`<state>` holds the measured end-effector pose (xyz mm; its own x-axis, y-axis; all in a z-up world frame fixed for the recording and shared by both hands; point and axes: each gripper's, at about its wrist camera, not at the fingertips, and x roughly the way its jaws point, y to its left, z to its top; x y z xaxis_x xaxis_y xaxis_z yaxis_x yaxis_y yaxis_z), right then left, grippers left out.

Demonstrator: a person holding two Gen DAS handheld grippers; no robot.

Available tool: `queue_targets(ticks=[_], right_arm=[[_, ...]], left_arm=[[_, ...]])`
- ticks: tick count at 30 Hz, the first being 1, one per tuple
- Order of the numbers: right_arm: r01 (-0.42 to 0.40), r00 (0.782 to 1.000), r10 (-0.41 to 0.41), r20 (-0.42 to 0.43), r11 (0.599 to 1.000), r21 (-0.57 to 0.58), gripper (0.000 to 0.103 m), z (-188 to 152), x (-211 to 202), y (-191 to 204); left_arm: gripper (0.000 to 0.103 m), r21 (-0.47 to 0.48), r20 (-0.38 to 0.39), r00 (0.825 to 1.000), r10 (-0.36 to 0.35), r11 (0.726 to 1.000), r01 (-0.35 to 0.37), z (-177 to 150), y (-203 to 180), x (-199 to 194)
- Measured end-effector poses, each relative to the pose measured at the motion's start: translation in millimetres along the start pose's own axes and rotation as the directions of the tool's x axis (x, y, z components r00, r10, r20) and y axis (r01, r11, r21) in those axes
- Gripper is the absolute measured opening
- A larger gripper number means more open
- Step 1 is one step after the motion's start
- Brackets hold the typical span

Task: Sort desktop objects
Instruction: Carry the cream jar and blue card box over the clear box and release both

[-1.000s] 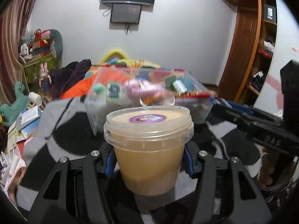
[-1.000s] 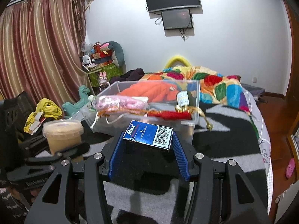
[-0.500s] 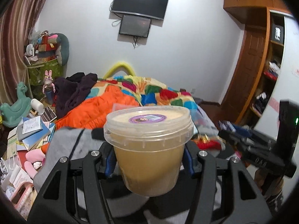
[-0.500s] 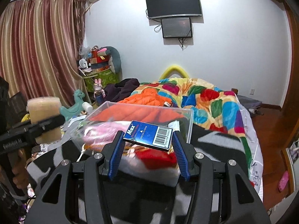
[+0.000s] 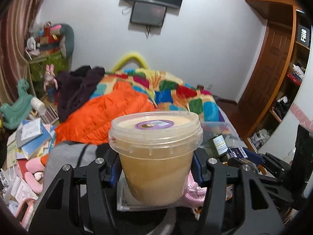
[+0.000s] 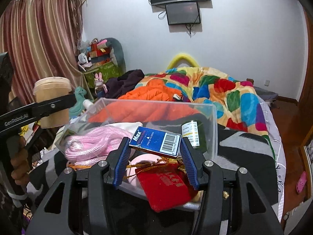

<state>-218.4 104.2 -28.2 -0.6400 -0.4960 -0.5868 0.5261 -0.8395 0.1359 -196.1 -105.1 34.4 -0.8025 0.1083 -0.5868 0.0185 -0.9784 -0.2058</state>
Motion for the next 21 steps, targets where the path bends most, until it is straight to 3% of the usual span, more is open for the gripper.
queue_targets(ticks=[9,18,21], right_arm=[[0.026,0.997,-0.034,-0.068,0.994,-0.106,0.048,-5.5,18.7,11.3],[0.046,0.995,-0.057,-0.081,0.991,-0.123,0.049,-5.1,25.5,17.0],[0.044,0.995,-0.054,-0.085,0.991,-0.125,0.050,-5.4,26.3,18.2]], left_arm=[[0.057,0.037,-0.057,0.998,0.019,0.999,-0.017,-6.1,-4.3,32.0],[0.057,0.025,-0.154,0.988,-0.012,1.000,0.016,-14.2,-2.5,53.0],[0.057,0.059,-0.140,0.990,0.018,0.998,-0.010,-17.2,-7.2,52.1]])
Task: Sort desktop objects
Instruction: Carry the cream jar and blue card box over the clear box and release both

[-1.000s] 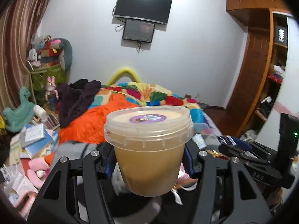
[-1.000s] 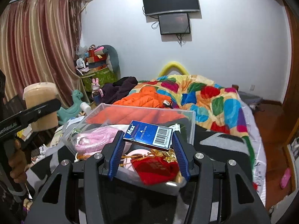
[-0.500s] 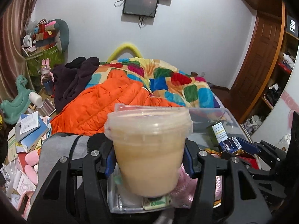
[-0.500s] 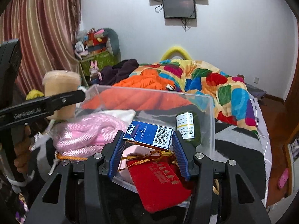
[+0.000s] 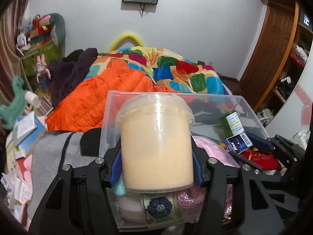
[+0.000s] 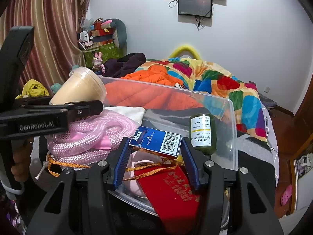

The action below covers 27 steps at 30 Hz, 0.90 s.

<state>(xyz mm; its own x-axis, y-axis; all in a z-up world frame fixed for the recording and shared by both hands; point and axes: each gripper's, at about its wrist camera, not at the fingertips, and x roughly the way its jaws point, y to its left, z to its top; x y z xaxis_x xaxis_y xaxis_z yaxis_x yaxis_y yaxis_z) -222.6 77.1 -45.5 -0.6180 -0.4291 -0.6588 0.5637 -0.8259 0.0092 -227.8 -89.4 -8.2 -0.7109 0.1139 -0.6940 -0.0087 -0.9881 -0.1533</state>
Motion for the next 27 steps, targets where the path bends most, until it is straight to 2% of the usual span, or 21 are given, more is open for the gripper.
queue_targets(ticks=[14,17,19,24,27], right_arm=[[-0.037,0.999,0.037,0.015,0.999,0.031,0.050,-2.0,-11.0,-2.2],[-0.051,0.998,0.050,0.026,0.998,0.048,0.053,-2.3,-15.7,-5.6],[-0.058,0.998,0.055,0.041,0.996,0.065,0.060,-3.0,-19.8,-7.9],[-0.050,0.997,0.046,0.068,0.997,0.061,0.060,-1.9,-30.1,-6.6],[-0.046,0.996,0.041,0.085,0.997,0.062,0.062,-1.3,-37.8,-7.0]], left_arm=[[0.059,-0.036,-0.020,1.000,-0.019,0.999,0.018,-0.1,2.6,-6.2],[0.061,-0.039,0.009,1.000,-0.030,0.999,0.030,1.2,3.9,-17.2],[0.066,-0.019,0.021,0.998,-0.054,0.998,0.054,2.7,1.7,-25.4],[0.071,0.046,0.082,0.997,-0.011,0.999,0.007,3.3,-11.5,-47.7],[0.074,0.061,0.100,0.995,-0.011,0.998,0.005,1.4,-16.5,-56.2]])
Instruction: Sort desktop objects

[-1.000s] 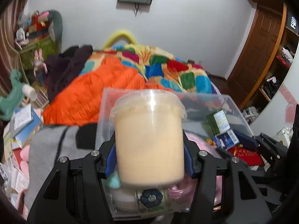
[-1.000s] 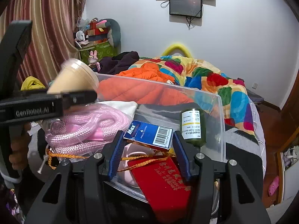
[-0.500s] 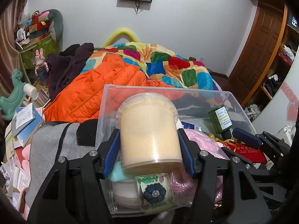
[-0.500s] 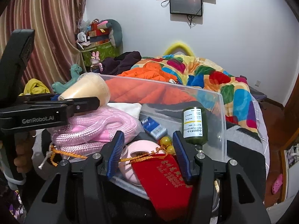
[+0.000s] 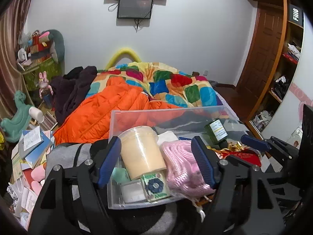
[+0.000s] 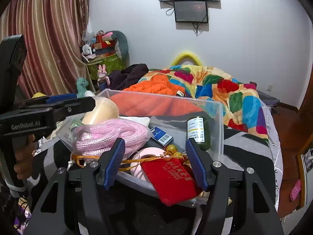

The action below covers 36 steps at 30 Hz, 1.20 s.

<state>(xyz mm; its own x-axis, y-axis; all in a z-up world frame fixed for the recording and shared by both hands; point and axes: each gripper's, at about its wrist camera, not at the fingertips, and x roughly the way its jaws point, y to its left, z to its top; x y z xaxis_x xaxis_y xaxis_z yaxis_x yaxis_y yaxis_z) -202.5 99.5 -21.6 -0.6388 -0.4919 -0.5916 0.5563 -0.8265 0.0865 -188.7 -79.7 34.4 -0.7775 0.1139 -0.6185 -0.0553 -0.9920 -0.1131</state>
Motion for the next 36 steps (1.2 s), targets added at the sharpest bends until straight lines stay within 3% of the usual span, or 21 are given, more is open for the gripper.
queue_targets(ticks=[6,9,19,24,36], right_arm=[[0.005,1.000,-0.005,0.021,1.000,-0.020,0.066,0.0,-16.3,-0.4],[0.002,0.999,-0.002,0.038,1.000,-0.005,0.073,-2.1,-26.4,-4.0],[0.057,0.992,-0.051,0.118,0.997,-0.047,0.085,-23.2,-71.0,2.8],[0.063,0.990,-0.052,0.133,0.995,-0.083,0.085,-34.6,-86.4,11.6],[0.068,0.989,-0.059,0.138,0.995,-0.066,0.086,-57.2,-96.3,5.7]], left_arm=[[0.075,0.034,0.035,0.999,0.003,0.999,-0.004,-1.7,-9.6,-17.1],[0.085,0.031,0.057,0.998,0.002,0.999,-0.003,-6.0,-13.5,-27.5],[0.095,0.104,0.151,0.988,0.036,0.993,-0.052,-43.0,-41.0,-62.3],[0.096,0.110,0.172,0.985,0.011,0.993,-0.030,-58.9,-50.0,-72.9],[0.097,-0.011,0.200,0.980,0.018,1.000,-0.016,-90.4,-46.3,-89.4]])
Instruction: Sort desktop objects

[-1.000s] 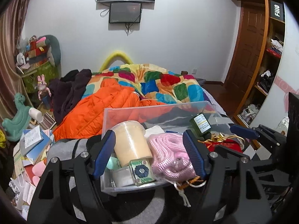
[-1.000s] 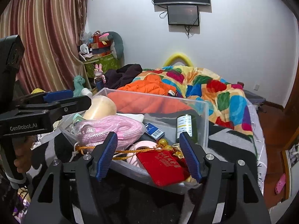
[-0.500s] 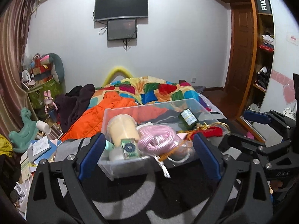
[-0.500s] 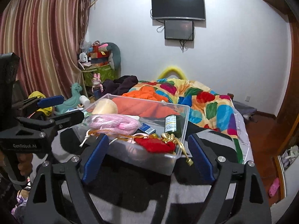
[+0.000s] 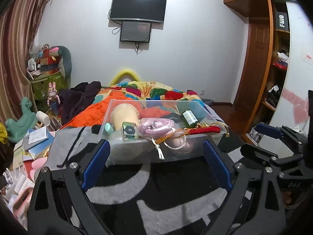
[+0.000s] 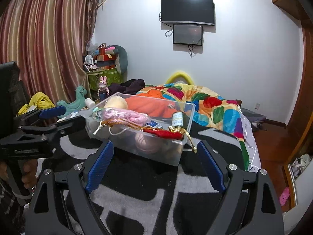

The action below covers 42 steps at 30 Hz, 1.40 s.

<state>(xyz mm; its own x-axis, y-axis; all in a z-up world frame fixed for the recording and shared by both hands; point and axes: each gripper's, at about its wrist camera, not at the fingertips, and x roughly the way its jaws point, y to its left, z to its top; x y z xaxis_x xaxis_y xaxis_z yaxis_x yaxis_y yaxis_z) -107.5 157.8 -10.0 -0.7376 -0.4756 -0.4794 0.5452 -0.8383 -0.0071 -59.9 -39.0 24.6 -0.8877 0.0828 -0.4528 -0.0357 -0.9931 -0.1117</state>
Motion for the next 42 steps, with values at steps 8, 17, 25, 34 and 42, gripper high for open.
queue_targets(ticks=[8,17,25,34,42], right_arm=[[0.019,1.000,-0.019,-0.005,1.000,0.024,0.086,-9.6,-0.9,-9.7],[0.011,1.000,-0.011,-0.004,1.000,0.024,0.086,-12.2,-0.6,-7.9],[-0.006,1.000,0.006,-0.003,0.999,0.034,0.086,-12.7,-1.5,-10.8],[-0.016,1.000,0.015,0.010,0.999,0.042,0.086,-11.8,-4.3,-11.9],[-0.014,1.000,0.014,0.010,0.999,0.052,0.087,-12.3,-5.3,-14.4]], left_arm=[[0.097,-0.005,0.007,1.000,-0.025,1.000,0.025,-13.0,-7.4,-1.6],[0.098,-0.019,0.002,0.999,-0.049,0.999,0.049,-17.2,-6.7,-0.9],[0.098,-0.023,0.005,0.999,-0.047,0.999,0.047,-17.0,-6.8,-1.4],[0.098,-0.028,-0.001,0.999,-0.048,0.998,0.048,-18.6,-7.5,-0.5],[0.098,-0.034,-0.003,0.999,-0.048,0.998,0.048,-19.9,-8.1,0.4]])
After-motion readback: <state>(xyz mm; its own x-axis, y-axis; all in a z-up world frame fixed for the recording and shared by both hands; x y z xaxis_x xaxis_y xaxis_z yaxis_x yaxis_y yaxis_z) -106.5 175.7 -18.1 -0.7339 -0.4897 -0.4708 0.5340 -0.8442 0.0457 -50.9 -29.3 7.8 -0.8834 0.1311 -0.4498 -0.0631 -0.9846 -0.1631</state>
